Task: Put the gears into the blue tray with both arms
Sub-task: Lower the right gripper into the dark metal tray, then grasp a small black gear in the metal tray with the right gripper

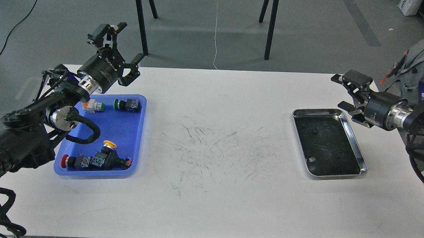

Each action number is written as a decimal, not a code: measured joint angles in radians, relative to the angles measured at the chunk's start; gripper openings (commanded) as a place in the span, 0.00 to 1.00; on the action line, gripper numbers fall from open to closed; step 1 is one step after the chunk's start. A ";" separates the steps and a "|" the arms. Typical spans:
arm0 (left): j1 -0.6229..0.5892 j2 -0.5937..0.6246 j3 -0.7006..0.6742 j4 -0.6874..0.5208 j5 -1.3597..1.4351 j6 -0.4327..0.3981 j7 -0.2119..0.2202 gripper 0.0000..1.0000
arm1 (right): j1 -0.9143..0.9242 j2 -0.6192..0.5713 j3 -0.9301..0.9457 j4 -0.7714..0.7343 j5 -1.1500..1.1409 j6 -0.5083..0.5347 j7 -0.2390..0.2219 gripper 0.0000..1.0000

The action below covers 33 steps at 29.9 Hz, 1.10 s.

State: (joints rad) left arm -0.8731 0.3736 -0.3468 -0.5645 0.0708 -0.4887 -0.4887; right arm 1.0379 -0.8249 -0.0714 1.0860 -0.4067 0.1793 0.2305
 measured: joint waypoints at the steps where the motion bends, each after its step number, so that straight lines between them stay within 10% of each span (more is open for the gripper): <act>1: 0.000 0.000 0.000 0.000 0.000 0.000 0.000 1.00 | 0.002 0.004 -0.009 0.000 -0.042 -0.004 -0.012 0.98; 9: 0.000 0.003 0.000 0.000 0.000 0.000 0.000 1.00 | 0.021 0.028 -0.053 -0.036 -0.441 -0.016 -0.113 0.97; 33: 0.009 0.004 -0.001 0.000 -0.002 0.000 0.000 1.00 | 0.045 0.317 -0.235 -0.347 -0.788 -0.010 -0.094 0.97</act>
State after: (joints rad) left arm -0.8636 0.3777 -0.3474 -0.5644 0.0689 -0.4887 -0.4887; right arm 1.0832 -0.5078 -0.3069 0.7388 -1.1949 0.1690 0.1369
